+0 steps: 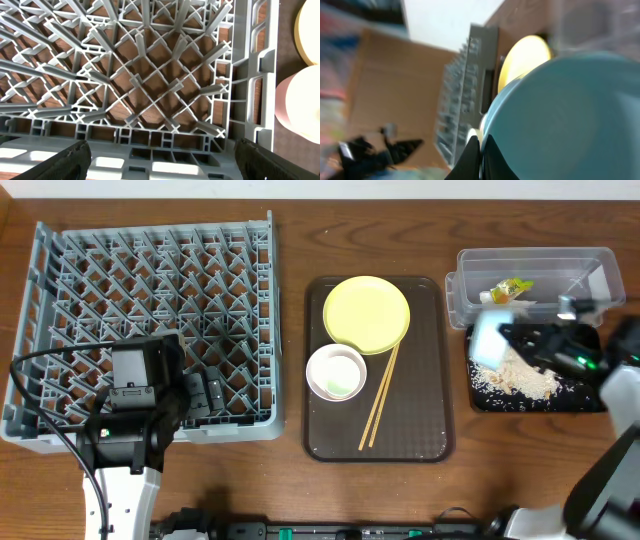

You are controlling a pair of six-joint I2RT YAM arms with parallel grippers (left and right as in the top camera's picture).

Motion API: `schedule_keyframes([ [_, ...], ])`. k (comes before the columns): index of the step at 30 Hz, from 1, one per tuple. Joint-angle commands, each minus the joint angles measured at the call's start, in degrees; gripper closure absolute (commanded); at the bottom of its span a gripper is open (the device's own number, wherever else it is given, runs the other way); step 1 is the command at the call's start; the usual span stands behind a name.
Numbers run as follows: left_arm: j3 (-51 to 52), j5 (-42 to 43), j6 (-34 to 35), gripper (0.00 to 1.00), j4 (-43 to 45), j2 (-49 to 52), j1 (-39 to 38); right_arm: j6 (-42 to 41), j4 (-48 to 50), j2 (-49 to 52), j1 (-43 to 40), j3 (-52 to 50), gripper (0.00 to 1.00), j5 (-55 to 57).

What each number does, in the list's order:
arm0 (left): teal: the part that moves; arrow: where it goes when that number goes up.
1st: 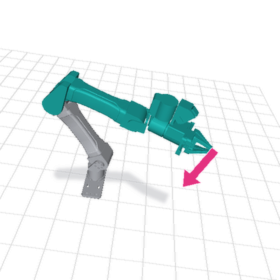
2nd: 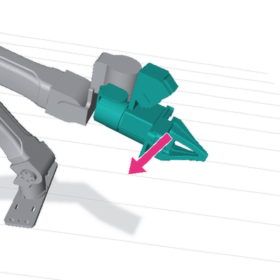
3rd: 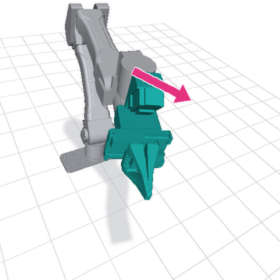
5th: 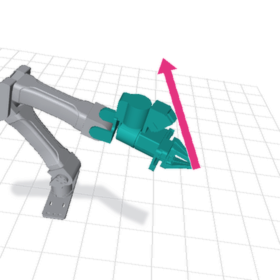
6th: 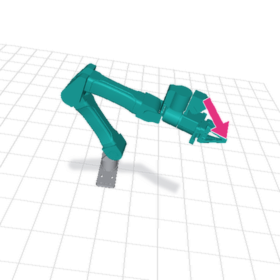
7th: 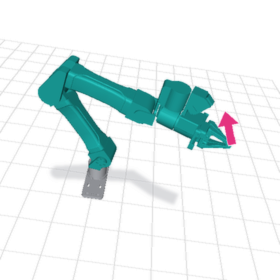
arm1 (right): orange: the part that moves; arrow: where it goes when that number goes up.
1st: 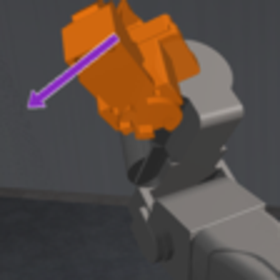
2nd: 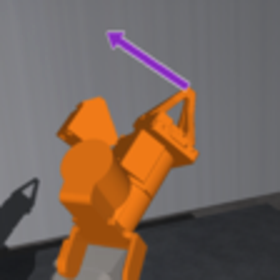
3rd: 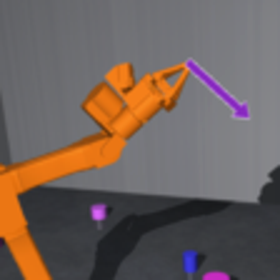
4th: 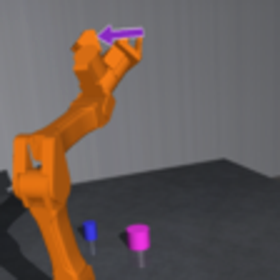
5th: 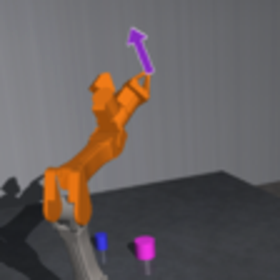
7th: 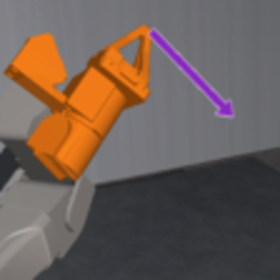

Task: Sort waste into correct bins and load items into the dishwasher rack
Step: 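Tip the blue bowl over the black tray to dump the rice, then carry the empty blue bowl with the right gripper toward the center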

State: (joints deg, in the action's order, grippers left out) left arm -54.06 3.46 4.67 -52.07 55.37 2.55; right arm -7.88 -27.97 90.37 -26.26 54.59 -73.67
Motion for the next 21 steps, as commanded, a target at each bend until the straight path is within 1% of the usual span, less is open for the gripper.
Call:
schedule_keyframes([
  [1, -1.2, -0.1, 0.3, 0.07, 0.3, 0.0, -0.1, -2.4, 0.0, -7.2, 7.7, 0.9, 0.99, 14.6],
  [5, -1.2, 0.0, 0.3, 0.07, 0.6, 0.0, -0.1, -2.1, 2.0, -11.1, 19.1, 0.9, 0.99, 34.2],
  [8, -1.2, 0.0, 0.3, 0.07, 0.7, 0.0, -0.1, 0.9, 6.6, -10.7, 28.3, 0.9, 0.99, 46.9],
  [12, -1.2, 0.0, 0.3, 0.07, 0.7, 0.0, -0.1, 5.1, 14.4, -8.2, 39.3, 0.9, 0.99, 60.9],
  [15, -1.2, 0.0, 0.3, 0.07, 0.7, 0.0, -0.1, 6.6, 20.0, -5.2, 44.6, 0.9, 0.99, 66.3],
  [17, -1.2, 0.0, 0.3, 0.07, 0.7, 0.0, -0.1, 7.4, 22.9, -2.8, 47.1, 0.9, 0.99, 66.4],
  [21, -1.2, 0.0, 0.3, 0.07, 0.7, 0.0, -0.1, 7.5, 25.8, 2.5, 49.9, 0.9, 0.99, 66.3],
])
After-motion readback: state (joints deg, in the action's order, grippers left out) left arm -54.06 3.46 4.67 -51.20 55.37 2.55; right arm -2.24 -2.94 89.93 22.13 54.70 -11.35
